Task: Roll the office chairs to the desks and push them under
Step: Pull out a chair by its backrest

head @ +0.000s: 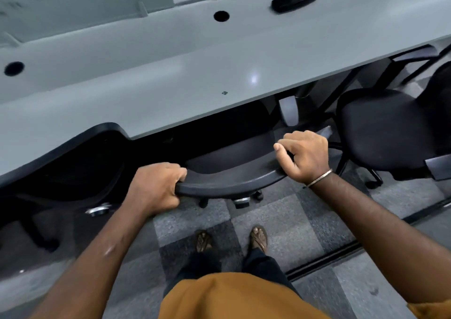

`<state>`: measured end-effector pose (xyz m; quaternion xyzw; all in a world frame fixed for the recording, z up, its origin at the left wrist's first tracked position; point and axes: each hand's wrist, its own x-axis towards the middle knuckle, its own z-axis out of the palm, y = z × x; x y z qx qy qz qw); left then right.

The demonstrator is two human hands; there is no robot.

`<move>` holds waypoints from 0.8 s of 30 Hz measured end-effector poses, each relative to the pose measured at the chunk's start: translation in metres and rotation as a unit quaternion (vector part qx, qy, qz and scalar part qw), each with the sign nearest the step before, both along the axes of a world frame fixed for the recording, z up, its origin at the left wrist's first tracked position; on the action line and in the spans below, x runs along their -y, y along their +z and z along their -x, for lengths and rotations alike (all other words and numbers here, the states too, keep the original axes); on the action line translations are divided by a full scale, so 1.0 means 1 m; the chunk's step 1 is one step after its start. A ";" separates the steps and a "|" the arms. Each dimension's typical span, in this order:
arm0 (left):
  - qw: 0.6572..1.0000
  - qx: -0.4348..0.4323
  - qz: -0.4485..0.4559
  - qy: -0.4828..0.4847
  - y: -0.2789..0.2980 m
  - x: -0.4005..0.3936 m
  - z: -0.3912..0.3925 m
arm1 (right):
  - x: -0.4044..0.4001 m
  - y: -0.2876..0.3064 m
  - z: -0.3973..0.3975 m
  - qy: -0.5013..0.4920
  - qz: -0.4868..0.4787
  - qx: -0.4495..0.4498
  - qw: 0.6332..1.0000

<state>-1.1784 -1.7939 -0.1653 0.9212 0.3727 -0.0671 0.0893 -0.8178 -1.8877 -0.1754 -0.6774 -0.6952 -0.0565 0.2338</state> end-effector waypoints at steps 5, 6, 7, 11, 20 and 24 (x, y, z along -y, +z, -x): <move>0.999 0.013 -0.043 -0.001 0.001 -0.006 0.049 | -0.007 -0.006 0.049 0.021 -0.039 -0.022 0.999; 0.999 0.022 -0.045 -0.004 0.003 -0.011 0.055 | -0.008 -0.009 0.056 0.021 -0.043 -0.028 0.998; 0.999 0.027 -0.044 -0.004 0.004 -0.016 0.056 | -0.008 -0.010 0.058 0.023 -0.056 -0.024 0.998; 0.999 0.011 -0.032 0.014 0.002 -0.050 0.038 | -0.040 -0.001 0.039 0.023 -0.076 -0.043 0.996; 0.997 0.036 -0.045 0.056 -0.010 -0.048 -0.052 | -0.099 0.002 -0.060 0.041 -0.019 -0.014 0.999; 0.995 0.019 -0.045 0.082 -0.008 -0.057 -0.080 | -0.116 0.004 -0.082 0.046 -0.003 -0.004 0.999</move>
